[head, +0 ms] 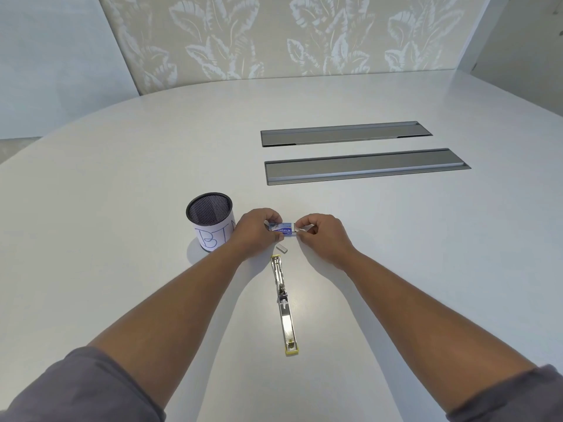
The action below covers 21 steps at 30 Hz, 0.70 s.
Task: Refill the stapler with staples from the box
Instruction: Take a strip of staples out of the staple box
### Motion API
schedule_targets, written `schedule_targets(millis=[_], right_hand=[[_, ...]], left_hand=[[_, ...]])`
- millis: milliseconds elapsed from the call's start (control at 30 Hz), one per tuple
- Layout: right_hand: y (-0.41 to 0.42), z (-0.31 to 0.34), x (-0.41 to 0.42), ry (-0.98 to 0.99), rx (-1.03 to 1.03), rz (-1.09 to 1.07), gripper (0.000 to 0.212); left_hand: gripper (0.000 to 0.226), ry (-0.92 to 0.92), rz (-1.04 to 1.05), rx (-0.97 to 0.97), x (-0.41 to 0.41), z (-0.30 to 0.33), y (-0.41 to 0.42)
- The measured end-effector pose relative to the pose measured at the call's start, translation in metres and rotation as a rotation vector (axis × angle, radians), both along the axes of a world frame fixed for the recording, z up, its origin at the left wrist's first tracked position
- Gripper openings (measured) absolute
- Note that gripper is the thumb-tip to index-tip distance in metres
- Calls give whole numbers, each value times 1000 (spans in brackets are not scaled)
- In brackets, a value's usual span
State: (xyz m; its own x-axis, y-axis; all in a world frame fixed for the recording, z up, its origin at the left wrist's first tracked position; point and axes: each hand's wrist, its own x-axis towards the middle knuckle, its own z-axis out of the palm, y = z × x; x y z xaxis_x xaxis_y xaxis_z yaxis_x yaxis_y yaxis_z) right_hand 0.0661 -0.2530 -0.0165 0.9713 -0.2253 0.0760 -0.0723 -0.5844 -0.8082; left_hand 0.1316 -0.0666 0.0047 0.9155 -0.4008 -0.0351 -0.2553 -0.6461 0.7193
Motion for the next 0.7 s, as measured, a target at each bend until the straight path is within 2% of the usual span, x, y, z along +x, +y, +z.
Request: schedule_targets(millis=[400, 600, 700], right_hand=[[4, -6, 1, -52, -57, -9, 13], [5, -6, 2, -36, -5, 11, 16], [2, -3, 0, -31, 119, 28, 24]], left_hand=[[25, 45, 22, -72, -3, -2, -4], [24, 40, 41, -100, -3, -5, -3], [23, 27, 48, -119, -4, -8, -2]])
